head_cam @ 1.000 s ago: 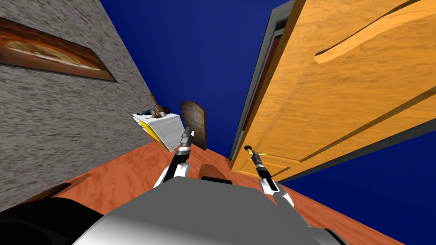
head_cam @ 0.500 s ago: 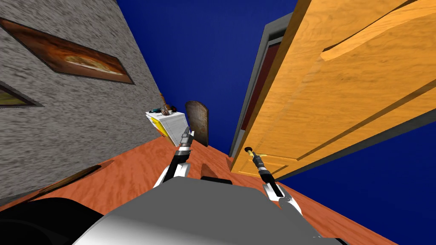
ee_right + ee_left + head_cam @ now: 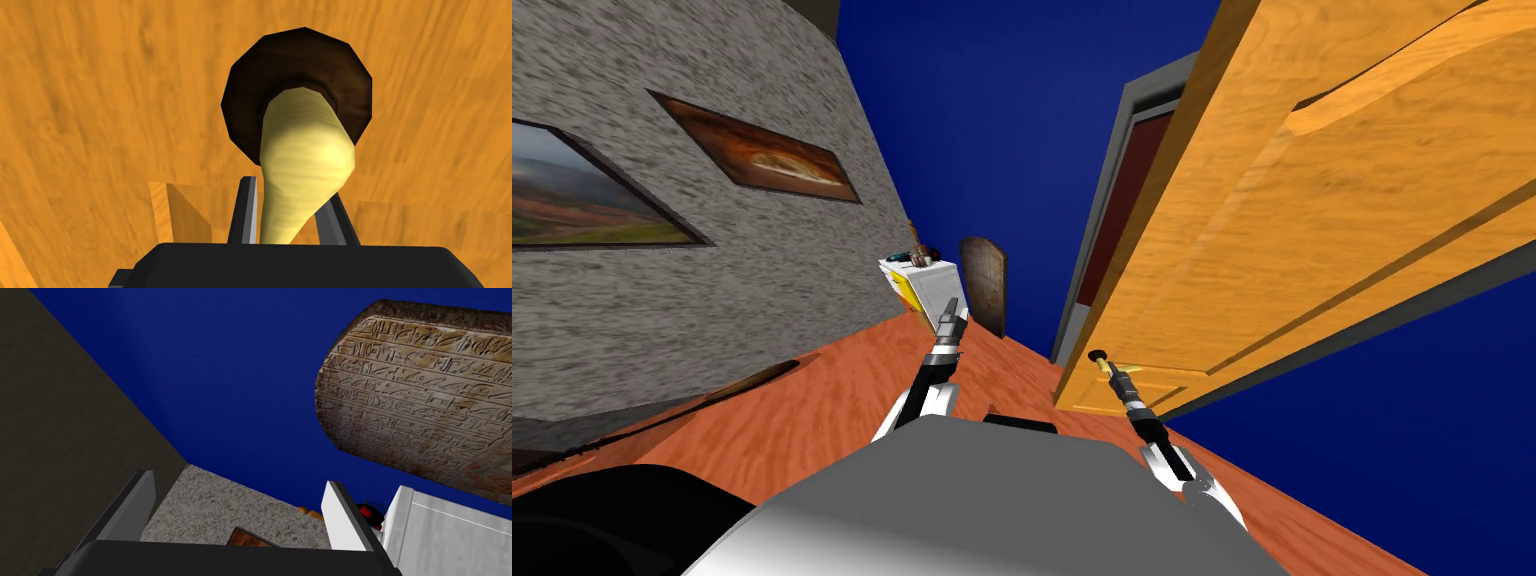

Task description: Pull the door open

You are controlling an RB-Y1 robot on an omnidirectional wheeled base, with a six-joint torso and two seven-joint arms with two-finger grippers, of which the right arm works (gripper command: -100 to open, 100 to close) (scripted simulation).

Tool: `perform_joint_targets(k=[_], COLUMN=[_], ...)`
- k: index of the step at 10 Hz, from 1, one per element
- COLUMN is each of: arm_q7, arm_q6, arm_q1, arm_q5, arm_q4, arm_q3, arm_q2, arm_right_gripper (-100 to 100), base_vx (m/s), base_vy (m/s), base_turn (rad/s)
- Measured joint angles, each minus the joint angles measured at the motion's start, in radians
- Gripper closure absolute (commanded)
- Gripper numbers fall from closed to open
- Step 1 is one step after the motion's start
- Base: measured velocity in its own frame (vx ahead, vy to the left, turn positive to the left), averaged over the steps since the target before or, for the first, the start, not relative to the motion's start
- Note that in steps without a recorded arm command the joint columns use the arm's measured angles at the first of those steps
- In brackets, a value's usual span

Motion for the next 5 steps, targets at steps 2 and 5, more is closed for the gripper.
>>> perform_joint_targets(k=[2, 5], arm_q7=[-0.011, -0.03], arm_q6=[-0.031, -0.08], arm_q1=[0.009, 0.027], arm_q5=[0.002, 0.002], arm_q4=[0.014, 0.027], arm_q3=[0.012, 0.026], arm_q2=[-0.009, -0.032], arm_right_gripper=[100, 100], base_vx=[-0.149, -0.173], base_vy=[-0.044, -0.075], base_turn=[0.139, 0.123])
